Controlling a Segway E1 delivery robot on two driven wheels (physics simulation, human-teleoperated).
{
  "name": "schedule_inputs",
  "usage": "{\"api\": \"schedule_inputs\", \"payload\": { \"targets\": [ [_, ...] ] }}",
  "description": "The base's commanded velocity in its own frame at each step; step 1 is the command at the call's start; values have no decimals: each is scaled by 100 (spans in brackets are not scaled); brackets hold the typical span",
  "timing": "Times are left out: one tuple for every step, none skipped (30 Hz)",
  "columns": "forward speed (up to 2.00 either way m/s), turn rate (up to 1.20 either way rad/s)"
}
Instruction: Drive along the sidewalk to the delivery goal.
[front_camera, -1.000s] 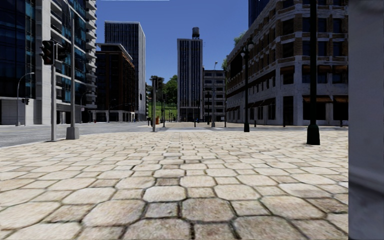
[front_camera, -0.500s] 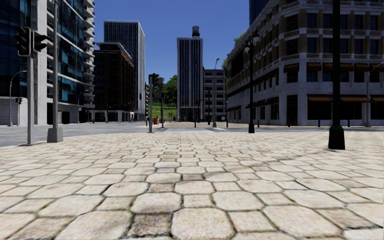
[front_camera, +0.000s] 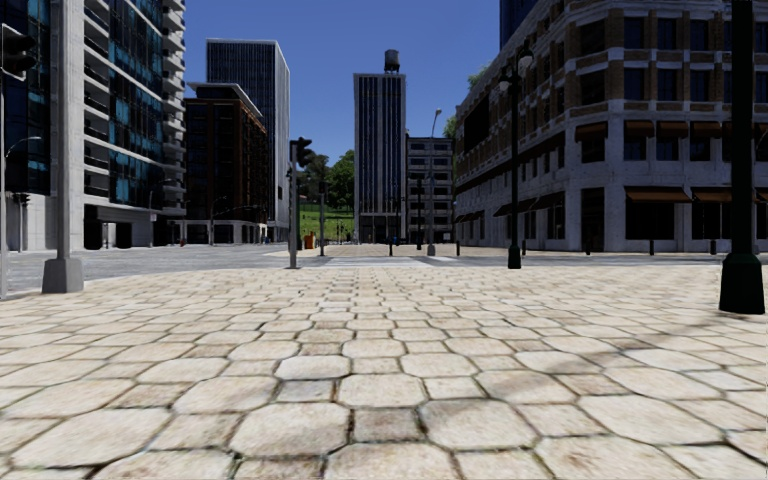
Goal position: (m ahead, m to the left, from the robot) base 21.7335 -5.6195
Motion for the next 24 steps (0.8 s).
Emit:
{"api": "schedule_inputs", "payload": {
  "targets": [
    [200, 0],
    [200, 0],
    [200, 0],
    [200, 0],
    [200, 0],
    [200, 0],
    [200, 0],
    [200, 0],
    [200, 0],
    [200, 0],
    [200, 0],
    [200, 0],
    [200, 0],
    [200, 0],
    [200, 0],
    [200, 0],
    [200, 0],
    [200, 0],
    [200, 0],
    [200, 0],
    [200, 0],
    [200, 0],
    [200, 0],
    [200, 0]
  ]
}}
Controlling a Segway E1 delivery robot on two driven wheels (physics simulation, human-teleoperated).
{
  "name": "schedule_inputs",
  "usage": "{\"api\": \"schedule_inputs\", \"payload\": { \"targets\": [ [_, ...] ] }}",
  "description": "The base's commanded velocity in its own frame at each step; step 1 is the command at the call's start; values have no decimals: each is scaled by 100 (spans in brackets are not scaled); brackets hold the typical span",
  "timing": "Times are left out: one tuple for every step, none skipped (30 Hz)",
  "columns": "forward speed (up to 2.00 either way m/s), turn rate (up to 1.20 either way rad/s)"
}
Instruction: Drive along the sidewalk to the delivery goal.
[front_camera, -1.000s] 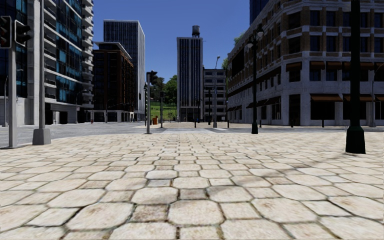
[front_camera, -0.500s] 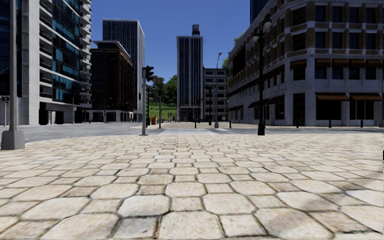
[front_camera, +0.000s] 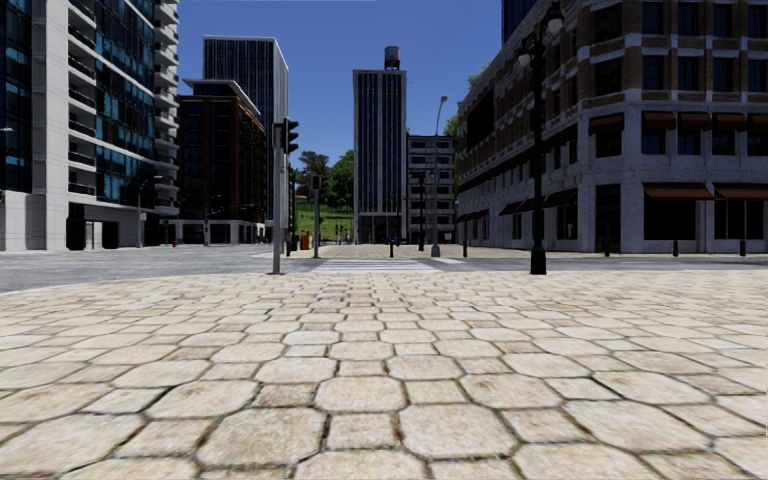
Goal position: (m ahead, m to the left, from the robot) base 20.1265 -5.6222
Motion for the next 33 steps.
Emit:
{"api": "schedule_inputs", "payload": {
  "targets": [
    [200, 0],
    [200, 0],
    [200, 0],
    [200, 0],
    [200, 0],
    [200, 0],
    [200, 0],
    [200, 0],
    [200, 0],
    [200, 0],
    [200, 0],
    [200, 0],
    [200, 0],
    [200, 0],
    [200, 0],
    [200, 0],
    [200, 0],
    [200, 0],
    [200, 0],
    [200, 0],
    [200, 0],
    [200, 0],
    [200, 4],
    [200, 15],
    [200, 15],
    [200, 22],
    [200, 26],
    [200, 32],
    [200, 34],
    [200, 38],
    [200, 38],
    [200, 39],
    [200, 19]
  ]
}}
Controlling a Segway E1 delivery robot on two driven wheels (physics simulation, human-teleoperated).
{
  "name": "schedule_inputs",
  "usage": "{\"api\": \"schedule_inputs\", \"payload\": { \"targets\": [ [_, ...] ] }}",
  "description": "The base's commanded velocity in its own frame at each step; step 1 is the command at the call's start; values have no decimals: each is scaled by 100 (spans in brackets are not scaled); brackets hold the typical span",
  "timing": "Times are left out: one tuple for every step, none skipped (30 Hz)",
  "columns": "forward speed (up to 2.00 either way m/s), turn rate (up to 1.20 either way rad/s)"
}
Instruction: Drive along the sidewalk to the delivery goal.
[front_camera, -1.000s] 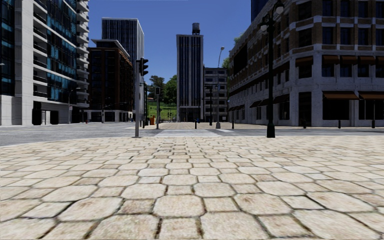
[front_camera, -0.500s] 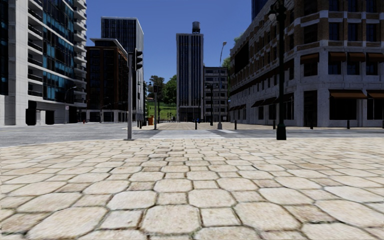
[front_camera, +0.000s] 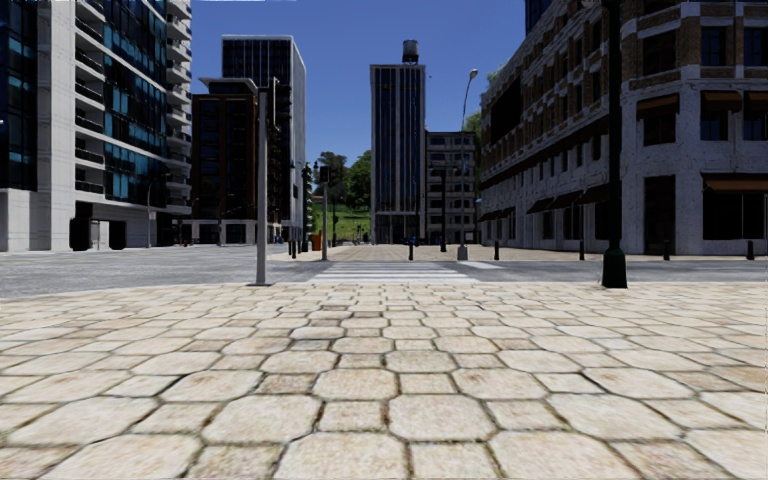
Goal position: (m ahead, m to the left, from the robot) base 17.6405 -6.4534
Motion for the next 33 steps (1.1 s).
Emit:
{"api": "schedule_inputs", "payload": {
  "targets": [
    [200, 4],
    [200, 0],
    [200, 0],
    [200, 0],
    [200, 0],
    [200, 0],
    [200, 0],
    [200, 0],
    [200, 0],
    [200, 0],
    [200, 0],
    [200, 0],
    [200, 0],
    [200, 0],
    [200, 0],
    [200, 0],
    [200, 0],
    [200, 0],
    [200, 0],
    [200, 0],
    [200, 0],
    [200, 0],
    [200, 0],
    [200, 0],
    [200, 0],
    [200, 0],
    [200, 0],
    [200, 0],
    [200, 0],
    [200, 0],
    [200, 0],
    [200, 0],
    [200, 0]
  ]
}}
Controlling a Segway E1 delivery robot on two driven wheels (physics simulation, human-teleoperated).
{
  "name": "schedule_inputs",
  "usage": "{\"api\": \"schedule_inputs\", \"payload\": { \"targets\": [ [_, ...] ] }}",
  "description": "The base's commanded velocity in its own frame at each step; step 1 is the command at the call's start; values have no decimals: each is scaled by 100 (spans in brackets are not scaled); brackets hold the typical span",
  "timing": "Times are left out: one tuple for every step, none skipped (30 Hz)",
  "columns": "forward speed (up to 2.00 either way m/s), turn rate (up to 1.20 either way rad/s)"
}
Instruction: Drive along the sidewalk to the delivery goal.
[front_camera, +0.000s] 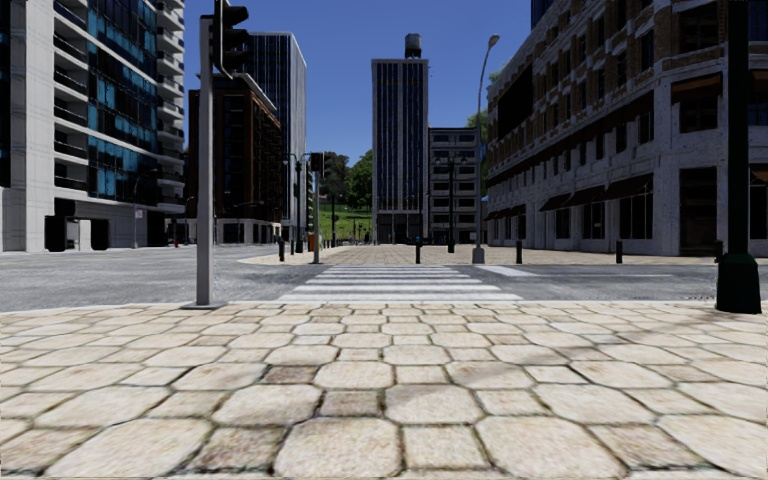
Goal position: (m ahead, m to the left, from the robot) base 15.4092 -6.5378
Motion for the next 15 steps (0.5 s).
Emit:
{"api": "schedule_inputs", "payload": {
  "targets": [
    [200, 0],
    [200, 0],
    [200, 0],
    [200, 0],
    [200, 0],
    [200, 0],
    [200, 0],
    [200, 0],
    [200, 0],
    [200, 0],
    [200, 0],
    [200, 0],
    [200, 0],
    [200, 0],
    [200, 0]
  ]
}}
